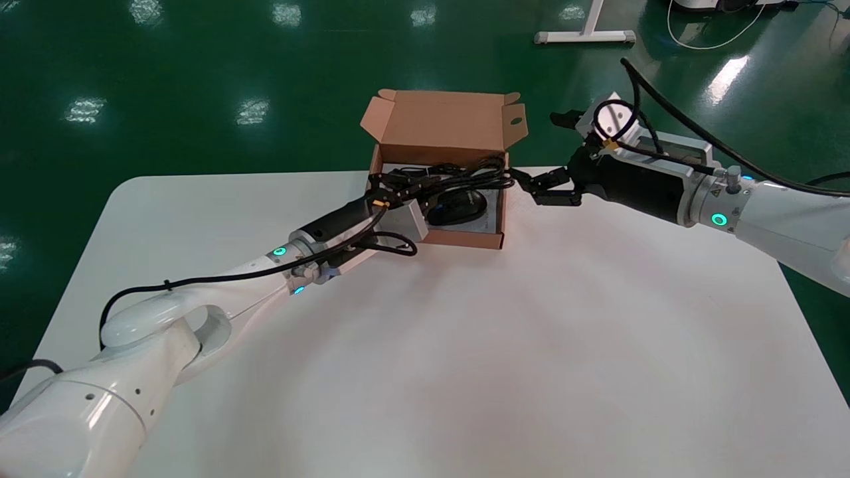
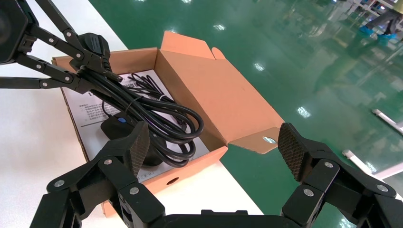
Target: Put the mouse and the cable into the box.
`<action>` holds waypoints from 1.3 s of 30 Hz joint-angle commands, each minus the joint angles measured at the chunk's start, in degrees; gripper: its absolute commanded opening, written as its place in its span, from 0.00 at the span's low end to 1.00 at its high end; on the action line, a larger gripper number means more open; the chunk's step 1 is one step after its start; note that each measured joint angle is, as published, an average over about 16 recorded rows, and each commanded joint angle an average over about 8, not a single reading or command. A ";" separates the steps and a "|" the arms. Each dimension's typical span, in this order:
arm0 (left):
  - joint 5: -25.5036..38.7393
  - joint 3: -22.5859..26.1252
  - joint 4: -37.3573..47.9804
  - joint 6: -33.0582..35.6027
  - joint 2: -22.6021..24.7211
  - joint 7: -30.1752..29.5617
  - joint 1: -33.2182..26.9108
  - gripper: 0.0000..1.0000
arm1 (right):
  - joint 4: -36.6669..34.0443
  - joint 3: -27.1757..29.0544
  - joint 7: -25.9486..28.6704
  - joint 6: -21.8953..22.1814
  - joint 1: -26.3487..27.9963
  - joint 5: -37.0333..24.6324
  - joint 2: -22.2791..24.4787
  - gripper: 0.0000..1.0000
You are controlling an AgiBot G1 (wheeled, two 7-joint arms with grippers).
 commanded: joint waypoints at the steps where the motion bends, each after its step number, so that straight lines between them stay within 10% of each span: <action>1: 0.01 -0.09 -0.04 -0.03 -0.01 0.01 0.02 1.00 | 0.00 0.00 0.00 0.00 0.00 0.00 -0.01 1.00; 23: -8.74 -4.34 -8.26 5.33 -5.08 -12.74 0.24 1.00 | 2.77 6.95 -1.80 3.09 -1.70 10.36 -1.68 1.00; 39: -7.86 -6.85 -21.67 15.35 -15.65 -34.43 4.36 1.00 | 21.46 7.27 11.84 -3.75 -9.96 14.24 7.02 1.00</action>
